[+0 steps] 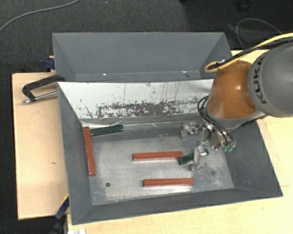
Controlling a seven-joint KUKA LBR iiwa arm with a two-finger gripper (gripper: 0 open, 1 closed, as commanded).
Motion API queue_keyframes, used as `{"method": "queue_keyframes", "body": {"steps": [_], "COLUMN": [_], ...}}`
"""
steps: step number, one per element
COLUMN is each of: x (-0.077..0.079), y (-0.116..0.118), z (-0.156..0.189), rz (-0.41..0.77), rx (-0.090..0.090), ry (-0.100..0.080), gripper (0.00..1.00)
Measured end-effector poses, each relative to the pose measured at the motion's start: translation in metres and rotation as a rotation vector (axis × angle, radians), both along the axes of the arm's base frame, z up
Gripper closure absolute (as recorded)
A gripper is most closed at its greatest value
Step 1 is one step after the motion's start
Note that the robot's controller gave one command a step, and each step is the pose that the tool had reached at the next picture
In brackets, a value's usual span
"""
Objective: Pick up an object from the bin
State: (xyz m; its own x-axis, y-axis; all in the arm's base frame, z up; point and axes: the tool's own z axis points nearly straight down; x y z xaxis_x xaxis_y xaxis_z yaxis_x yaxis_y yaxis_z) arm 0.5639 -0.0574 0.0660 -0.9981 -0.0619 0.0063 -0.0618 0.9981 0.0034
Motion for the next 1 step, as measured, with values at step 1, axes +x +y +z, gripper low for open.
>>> {"method": "queue_keyframes", "body": {"steps": [1], "x": [0.0028], "y": [-0.0016], "z": [0.0048], "rz": [-0.001], "rx": [-0.003], "ry": [-0.009], "gripper": [1.0]}}
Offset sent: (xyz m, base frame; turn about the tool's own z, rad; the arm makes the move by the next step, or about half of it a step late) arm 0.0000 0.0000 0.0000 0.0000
